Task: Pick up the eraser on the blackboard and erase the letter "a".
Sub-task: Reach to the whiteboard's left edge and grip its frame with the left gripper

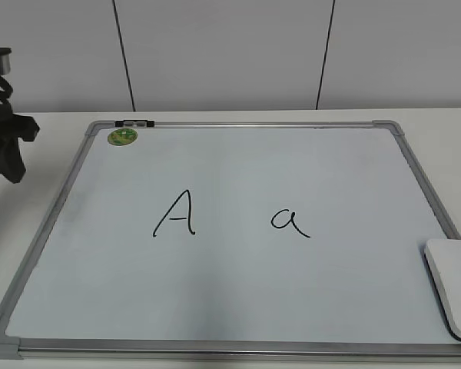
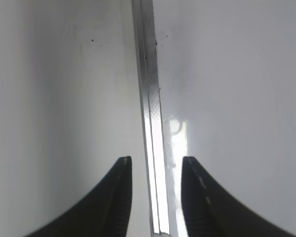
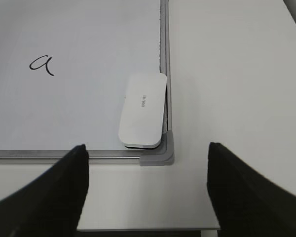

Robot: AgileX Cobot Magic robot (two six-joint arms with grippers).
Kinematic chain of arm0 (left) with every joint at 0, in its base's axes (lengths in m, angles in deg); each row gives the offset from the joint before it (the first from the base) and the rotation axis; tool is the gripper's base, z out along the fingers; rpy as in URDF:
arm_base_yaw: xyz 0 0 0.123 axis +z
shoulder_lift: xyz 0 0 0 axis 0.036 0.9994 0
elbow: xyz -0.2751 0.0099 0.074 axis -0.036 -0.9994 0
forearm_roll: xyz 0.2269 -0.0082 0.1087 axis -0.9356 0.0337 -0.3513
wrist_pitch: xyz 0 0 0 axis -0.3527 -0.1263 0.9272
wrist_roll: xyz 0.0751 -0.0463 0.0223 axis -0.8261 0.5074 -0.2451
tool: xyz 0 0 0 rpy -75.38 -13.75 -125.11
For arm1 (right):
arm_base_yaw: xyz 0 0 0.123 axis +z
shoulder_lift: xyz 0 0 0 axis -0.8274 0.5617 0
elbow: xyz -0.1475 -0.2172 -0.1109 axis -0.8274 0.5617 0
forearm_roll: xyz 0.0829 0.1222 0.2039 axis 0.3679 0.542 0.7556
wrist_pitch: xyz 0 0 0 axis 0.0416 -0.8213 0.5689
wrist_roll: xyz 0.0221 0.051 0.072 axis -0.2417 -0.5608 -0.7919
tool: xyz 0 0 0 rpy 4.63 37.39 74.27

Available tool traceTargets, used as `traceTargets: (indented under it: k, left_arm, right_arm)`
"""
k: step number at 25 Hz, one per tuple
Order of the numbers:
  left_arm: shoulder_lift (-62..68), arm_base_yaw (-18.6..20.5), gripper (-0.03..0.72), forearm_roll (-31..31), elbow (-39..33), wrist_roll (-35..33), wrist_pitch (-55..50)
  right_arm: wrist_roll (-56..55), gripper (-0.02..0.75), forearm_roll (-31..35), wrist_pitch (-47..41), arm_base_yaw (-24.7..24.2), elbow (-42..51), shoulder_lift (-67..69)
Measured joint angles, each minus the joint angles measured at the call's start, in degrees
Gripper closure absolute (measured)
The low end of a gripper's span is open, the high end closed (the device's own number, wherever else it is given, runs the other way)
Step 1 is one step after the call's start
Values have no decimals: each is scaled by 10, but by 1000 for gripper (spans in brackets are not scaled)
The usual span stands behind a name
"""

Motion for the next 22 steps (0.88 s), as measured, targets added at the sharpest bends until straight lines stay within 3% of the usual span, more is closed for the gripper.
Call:
traceTargets:
  k: [10,22]
  left_arm:
    - [109,0,445,-5,75,0,7]
    - [193,0,445,-21,116,0,7]
  right_arm:
    - [0,183,-6,0,0,0,0]
    - [0,183,-6,0,0,0,0]
